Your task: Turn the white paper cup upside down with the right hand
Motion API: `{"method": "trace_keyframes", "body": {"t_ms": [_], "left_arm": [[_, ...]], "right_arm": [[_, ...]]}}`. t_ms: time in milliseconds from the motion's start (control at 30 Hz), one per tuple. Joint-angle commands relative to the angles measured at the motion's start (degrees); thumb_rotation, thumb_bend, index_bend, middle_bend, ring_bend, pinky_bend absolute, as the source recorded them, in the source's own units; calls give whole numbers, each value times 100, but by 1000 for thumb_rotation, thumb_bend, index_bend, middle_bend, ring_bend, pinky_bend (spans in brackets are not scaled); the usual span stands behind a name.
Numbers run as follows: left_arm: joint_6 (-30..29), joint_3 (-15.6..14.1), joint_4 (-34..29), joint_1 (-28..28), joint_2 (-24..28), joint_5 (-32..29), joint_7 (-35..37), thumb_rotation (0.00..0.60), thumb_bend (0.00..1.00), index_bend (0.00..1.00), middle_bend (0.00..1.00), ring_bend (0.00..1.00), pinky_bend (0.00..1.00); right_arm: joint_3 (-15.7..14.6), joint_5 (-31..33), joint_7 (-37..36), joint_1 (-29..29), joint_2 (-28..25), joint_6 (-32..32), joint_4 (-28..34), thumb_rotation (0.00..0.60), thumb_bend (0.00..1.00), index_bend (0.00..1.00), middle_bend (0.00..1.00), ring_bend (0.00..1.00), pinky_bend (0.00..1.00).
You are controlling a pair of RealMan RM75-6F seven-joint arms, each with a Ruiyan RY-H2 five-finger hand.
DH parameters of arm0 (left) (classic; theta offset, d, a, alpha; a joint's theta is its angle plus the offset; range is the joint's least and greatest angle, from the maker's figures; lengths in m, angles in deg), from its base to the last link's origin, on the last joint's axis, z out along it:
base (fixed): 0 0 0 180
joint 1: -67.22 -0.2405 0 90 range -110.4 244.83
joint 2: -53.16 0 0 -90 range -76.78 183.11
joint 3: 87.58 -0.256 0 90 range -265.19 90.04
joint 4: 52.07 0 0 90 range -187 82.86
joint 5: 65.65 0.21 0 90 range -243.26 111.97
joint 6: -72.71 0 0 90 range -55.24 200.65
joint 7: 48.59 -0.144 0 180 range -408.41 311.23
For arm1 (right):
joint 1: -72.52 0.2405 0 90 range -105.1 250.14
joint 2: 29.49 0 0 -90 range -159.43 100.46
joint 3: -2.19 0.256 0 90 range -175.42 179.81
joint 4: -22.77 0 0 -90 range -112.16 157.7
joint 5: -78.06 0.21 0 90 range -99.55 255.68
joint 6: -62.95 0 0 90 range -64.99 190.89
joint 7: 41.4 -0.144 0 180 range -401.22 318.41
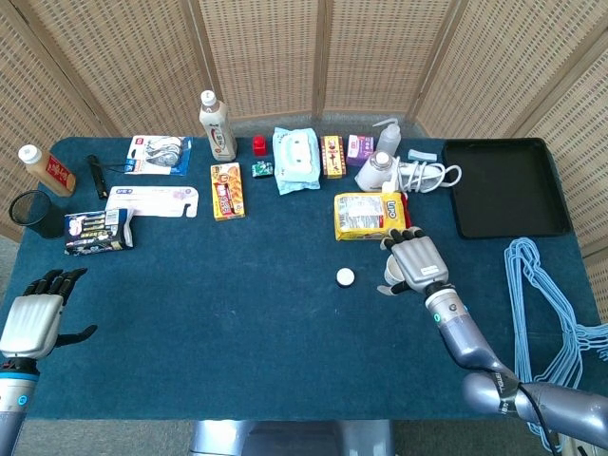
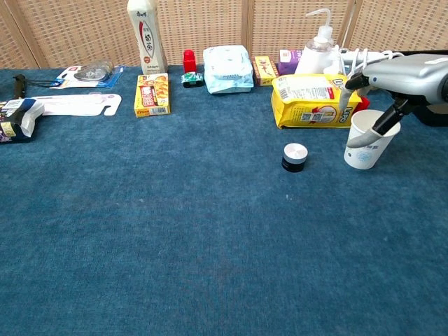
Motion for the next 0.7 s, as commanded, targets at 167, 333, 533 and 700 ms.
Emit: {"method": "trace_keyframes", "body": {"t_ms": [167, 333, 533, 700], "left_arm": [[-6, -3, -24, 13, 4, 12, 3, 423, 141, 143, 253, 153, 229], [20, -52, -36, 22, 28, 80, 62, 432, 141, 143, 253, 153, 229], [34, -62, -43, 47, 36, 125, 89, 429, 140, 143, 253, 153, 229], [51, -70, -34, 68, 13, 139, 84, 432, 142, 143, 253, 153, 229]], "right_arm": [[-66, -132, -79, 46, 62, -10, -226, 400, 194, 324, 177, 208, 141], [-106, -280, -153, 91, 127, 7, -432, 455, 198, 360, 187, 212, 142], [-131, -405, -255, 107, 175, 3, -611, 464, 200, 411, 197, 227, 145], [-143, -496, -383, 91, 187, -9, -692, 463, 199, 447, 211, 241, 146]]}}
